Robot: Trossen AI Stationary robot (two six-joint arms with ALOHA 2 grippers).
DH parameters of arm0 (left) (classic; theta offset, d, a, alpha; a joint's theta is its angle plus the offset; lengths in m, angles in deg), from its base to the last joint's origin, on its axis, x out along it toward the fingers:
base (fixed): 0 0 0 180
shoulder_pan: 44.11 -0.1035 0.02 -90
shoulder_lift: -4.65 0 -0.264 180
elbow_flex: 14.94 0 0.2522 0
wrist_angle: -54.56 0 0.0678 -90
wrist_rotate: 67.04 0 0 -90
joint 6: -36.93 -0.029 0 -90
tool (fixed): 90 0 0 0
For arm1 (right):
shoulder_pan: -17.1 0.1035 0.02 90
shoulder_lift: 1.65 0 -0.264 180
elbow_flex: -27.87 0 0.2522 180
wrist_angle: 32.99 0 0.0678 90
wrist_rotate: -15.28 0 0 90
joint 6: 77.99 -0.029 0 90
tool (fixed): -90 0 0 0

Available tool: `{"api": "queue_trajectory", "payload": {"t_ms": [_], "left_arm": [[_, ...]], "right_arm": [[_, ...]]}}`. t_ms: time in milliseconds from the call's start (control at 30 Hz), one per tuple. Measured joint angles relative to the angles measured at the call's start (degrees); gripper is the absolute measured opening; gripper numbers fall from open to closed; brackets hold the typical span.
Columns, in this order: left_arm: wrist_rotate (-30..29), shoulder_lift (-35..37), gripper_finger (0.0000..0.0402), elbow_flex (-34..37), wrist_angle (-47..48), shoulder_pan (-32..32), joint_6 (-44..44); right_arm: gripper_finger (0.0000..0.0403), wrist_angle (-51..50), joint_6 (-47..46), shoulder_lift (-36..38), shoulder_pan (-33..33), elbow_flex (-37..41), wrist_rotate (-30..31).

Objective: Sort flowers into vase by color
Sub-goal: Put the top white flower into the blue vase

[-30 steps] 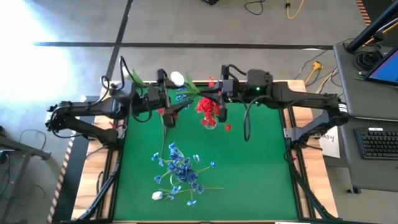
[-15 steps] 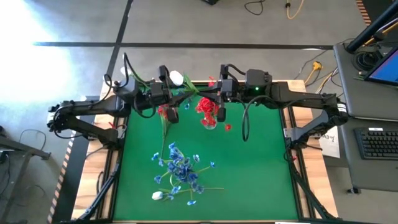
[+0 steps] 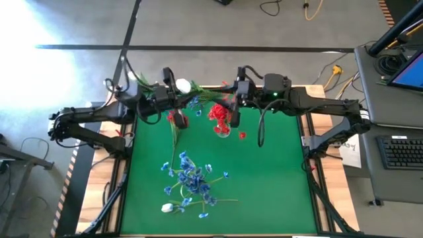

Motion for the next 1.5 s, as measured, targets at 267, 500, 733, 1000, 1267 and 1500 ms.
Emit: {"api": "queue_trajectory", "payload": {"t_ms": [267,500,733,1000,1267,1500], "left_arm": [[-16.29,8.22,0.0001,-1.11,11.42,0.00,-6.47],[-34.37,12.20,0.0001,-8.39,35.89,-0.12,-2.25],[-36.74,11.36,0.0001,-14.47,57.45,-4.37,7.15],[-16.80,8.03,0.0001,-11.92,56.46,-15.38,4.51],[-13.38,5.64,0.0001,-8.33,55.22,-23.82,4.36],[-13.24,5.36,0.0001,-6.49,56.75,-27.06,2.87]], "right_arm": [[0.0189,-4.00,-1.37,4.70,-0.07,0.00,11.27],[0.0198,-9.16,-1.86,6.78,-0.15,0.01,11.27],[0.0197,-13.72,-1.81,6.06,-0.15,0.04,11.29],[0.0196,-17.87,-1.97,6.04,-0.15,0.04,11.34],[0.0195,-20.24,-3.43,6.04,-0.15,0.07,11.35],[0.0196,-20.13,-4.09,5.99,-0.15,0.07,11.35]]}}
